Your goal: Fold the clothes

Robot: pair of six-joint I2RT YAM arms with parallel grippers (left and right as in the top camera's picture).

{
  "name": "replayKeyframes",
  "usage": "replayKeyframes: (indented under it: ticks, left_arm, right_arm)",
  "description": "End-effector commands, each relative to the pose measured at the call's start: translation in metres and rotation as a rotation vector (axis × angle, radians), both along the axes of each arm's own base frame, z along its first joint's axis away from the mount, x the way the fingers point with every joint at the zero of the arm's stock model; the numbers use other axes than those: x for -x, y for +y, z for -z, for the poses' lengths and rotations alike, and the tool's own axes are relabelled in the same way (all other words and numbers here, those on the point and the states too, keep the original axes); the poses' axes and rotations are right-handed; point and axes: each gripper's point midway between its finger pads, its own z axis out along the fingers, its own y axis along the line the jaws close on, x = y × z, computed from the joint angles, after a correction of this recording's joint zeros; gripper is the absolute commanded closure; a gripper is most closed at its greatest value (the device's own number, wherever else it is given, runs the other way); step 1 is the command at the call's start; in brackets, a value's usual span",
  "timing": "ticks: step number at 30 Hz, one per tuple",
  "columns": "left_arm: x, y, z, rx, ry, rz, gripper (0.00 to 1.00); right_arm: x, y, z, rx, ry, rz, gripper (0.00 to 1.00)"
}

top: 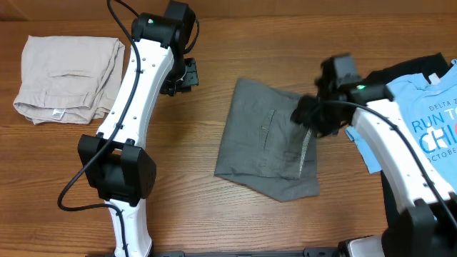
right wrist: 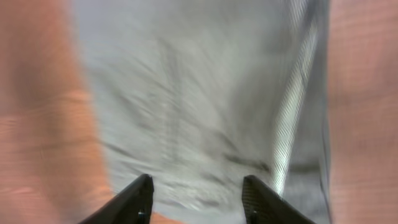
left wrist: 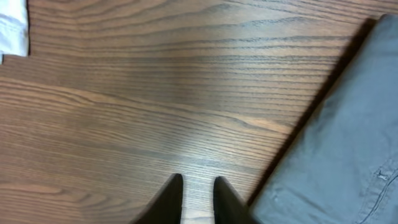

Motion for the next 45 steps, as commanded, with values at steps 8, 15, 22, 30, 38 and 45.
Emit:
replayKeyframes:
  ticks: [8,15,22,30,38,45]
  left_arm:
    - [0.039,-0.123,-0.017,0.610,0.063,0.548,0.96]
    - [0.083,-0.205,0.016,0.882,0.099,0.759,0.96]
    - [0.119,-0.250,0.044,1.151,0.098,0.841,0.96]
    - [0.151,-0.275,0.087,1.179,0.129,0.825,0.96]
    - [0.176,-0.278,0.121,1.080,0.181,0.798,0.96]
    - [0.165,-0.270,0.148,0.947,0.169,0.730,0.96]
  right_arm:
    - [-0.057,-0.020,0.040,0.068,-0.086,0.036,0.96]
    - [-0.067,-0.043,0.089,0.090,-0.009,0.026,0.96]
    - [-0.063,-0.049,0.116,0.094,0.057,0.029,0.96]
    - [-0.061,-0.049,0.154,0.100,0.123,0.024,0.96]
    - [-0.058,-0.049,0.161,0.101,0.144,0.023,0.96]
    - [-0.055,-0.049,0.161,0.103,0.158,0.022,0.96]
